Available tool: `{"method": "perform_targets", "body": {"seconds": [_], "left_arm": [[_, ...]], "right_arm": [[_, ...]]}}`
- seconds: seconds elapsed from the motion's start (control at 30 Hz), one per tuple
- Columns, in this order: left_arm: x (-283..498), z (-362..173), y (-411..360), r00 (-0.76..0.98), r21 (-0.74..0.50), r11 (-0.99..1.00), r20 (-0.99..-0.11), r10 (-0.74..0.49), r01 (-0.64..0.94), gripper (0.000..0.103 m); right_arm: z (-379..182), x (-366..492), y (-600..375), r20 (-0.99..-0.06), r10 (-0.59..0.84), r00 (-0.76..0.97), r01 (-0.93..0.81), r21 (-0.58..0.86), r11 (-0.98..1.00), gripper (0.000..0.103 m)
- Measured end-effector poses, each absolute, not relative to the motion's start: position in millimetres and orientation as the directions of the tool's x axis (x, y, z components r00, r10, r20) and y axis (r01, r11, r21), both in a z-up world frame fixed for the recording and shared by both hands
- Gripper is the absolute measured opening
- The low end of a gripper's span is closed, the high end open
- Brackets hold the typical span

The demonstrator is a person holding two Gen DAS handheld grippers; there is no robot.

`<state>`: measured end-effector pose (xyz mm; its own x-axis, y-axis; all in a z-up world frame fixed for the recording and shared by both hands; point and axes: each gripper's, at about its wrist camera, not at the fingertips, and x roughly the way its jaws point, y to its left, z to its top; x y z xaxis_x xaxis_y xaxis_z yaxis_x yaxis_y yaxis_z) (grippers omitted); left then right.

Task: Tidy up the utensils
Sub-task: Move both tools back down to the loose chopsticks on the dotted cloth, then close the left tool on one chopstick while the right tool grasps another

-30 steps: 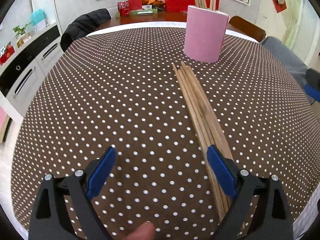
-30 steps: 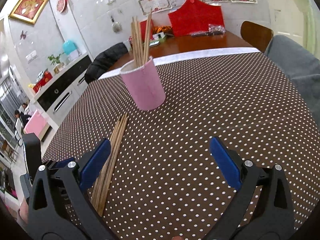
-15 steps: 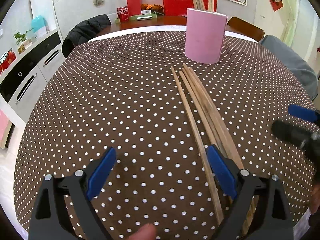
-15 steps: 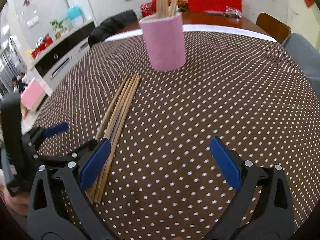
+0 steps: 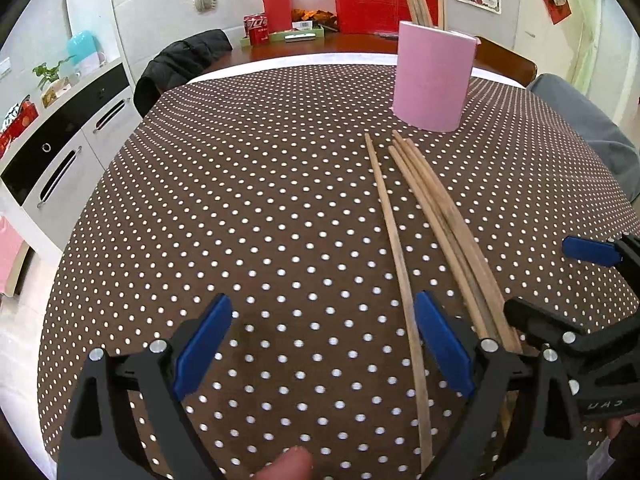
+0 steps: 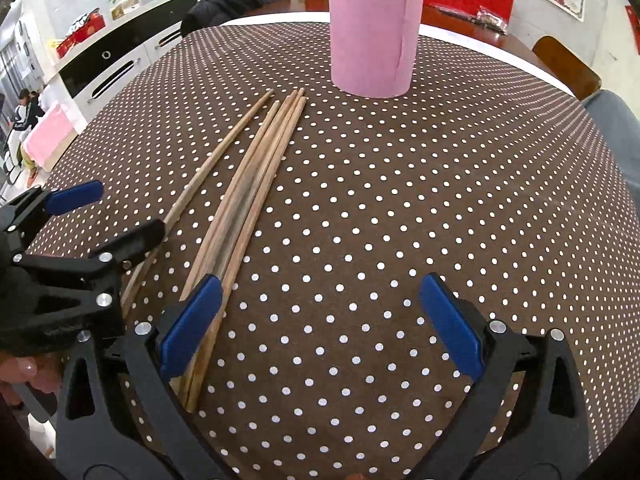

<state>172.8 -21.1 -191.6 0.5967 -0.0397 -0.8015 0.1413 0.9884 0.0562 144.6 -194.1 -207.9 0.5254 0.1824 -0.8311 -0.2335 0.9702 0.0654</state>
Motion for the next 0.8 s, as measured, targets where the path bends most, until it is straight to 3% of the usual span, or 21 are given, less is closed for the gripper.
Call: {"method": "perform_targets", "body": {"seconds": [0.3,0.53,0.67,0.8], "left_arm": [[181,-191,-13,0.597,0.068,0.988,-0.802,-0.028,0.137,0.091],[199,-188,-22,0.591,0.107,0.980,-0.807,-0.012,0.166,0.091],[215,-189,-26,0.580,0.144,0.978,-0.814,0.029,0.153,0.091],[225,-192,-26,0.547,0.101,0.979,-0.837,-0.013,0.178,0.091]], "right_arm": [[-210,158,-191,-0.851,0.123,0.510,-0.218,0.010,0.976,0.097],[-201,181,-194,-0.845,0.158,0.511,-0.241,0.036,0.970,0.097],[-201,200,-187,-0.849,0.163,0.503,-0.259,0.032,0.965,0.085],[-203,200,-189,-0.848,0.168,0.502,-0.277,0.026,0.961,0.082]]}}
